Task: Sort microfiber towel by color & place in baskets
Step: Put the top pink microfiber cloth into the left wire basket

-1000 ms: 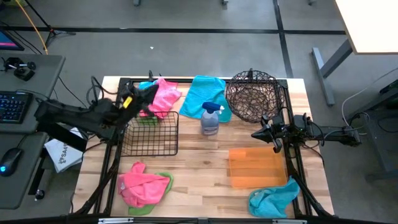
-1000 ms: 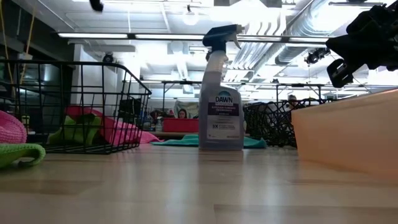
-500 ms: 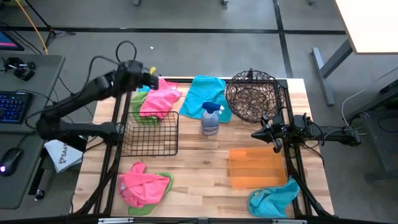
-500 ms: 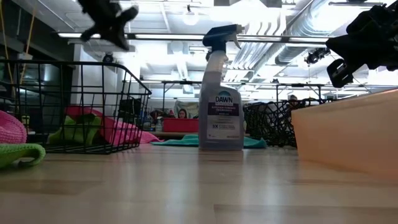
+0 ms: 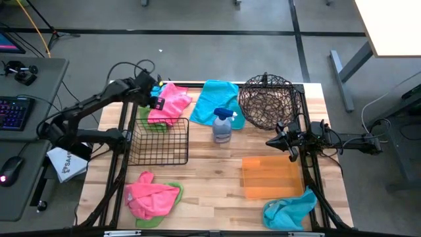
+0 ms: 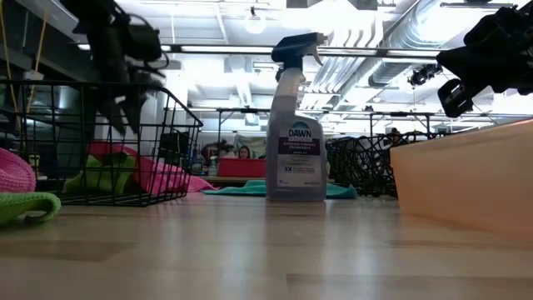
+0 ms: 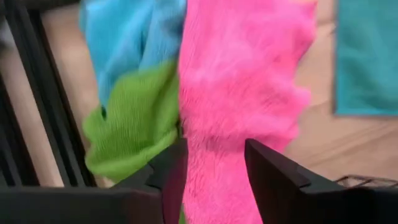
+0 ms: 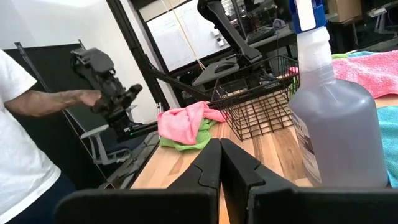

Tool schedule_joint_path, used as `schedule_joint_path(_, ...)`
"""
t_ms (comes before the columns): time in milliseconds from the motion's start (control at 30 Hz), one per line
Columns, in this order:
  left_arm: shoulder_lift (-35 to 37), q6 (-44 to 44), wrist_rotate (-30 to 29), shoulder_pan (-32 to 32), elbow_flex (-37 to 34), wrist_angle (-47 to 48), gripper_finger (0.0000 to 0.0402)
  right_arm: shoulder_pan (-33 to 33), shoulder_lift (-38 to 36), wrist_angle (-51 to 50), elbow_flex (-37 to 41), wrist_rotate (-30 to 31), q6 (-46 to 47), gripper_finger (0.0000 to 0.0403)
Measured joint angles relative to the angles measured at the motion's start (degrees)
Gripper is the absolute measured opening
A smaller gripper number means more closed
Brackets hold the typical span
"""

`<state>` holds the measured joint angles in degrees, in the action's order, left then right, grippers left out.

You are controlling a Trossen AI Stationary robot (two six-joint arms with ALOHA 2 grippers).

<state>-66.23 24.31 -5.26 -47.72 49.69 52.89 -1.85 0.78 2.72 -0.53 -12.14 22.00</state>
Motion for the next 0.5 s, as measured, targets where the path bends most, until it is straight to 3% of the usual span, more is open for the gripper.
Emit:
schedule_joint_path(233, -2.05, 5.79, -0.98, 0.00, -3.44, -0.62, 0.0166, 0.00, 0.00, 0.00, -0.01, 0.00, 0.00, 0.0000)
schedule_joint_path(500, -6.32, 8.47, -1.96, 0.00, -6.66, -11.17, 0.0166, 0.00, 0.02, -0.01, 0.02, 0.00, 0.00, 0.0000)
